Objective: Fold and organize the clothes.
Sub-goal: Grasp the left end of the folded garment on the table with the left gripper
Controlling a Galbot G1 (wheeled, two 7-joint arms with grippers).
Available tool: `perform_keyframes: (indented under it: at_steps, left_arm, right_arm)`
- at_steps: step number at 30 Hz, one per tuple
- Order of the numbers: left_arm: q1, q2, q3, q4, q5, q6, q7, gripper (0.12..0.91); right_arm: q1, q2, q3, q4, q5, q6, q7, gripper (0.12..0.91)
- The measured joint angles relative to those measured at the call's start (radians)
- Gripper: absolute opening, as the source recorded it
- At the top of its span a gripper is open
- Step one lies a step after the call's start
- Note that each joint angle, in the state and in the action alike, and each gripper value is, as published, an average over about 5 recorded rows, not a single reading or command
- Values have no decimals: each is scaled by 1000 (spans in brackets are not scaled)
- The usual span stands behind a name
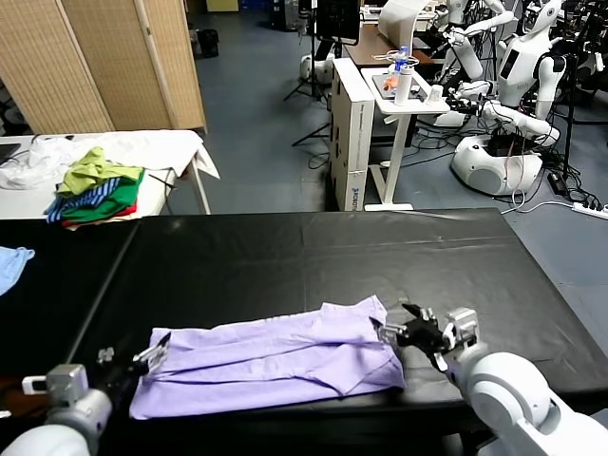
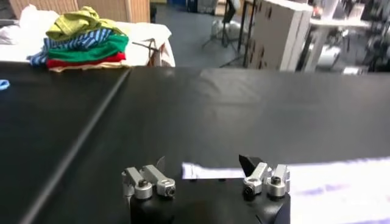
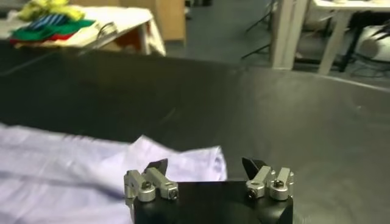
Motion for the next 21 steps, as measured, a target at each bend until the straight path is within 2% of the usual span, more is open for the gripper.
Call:
perform_keyframes:
  at_steps: [6,13,17,19,21]
  left_arm:
    - [-64,-7,33,72,-21,-9,1,907]
    - [-93,-8,51,128,-23,-9,1,907]
    - [-96,-9,55,147,-24,-7,1,903]
    - [-96,-10,56,152,-24,-5,1,879]
    - [-94,-11,57,154,-24,-2,0,833]
  right_arm:
    - [38,59,-27,-64,-13,30,11,901]
    - [51,107,-46,-121,-12,36,44,790]
    - [61,132,-55,-148,-17,36,49,764]
    - [66,142,-57,-159,-21,36,48,741]
    - [68,149,-59,-167,-23,36,47,684]
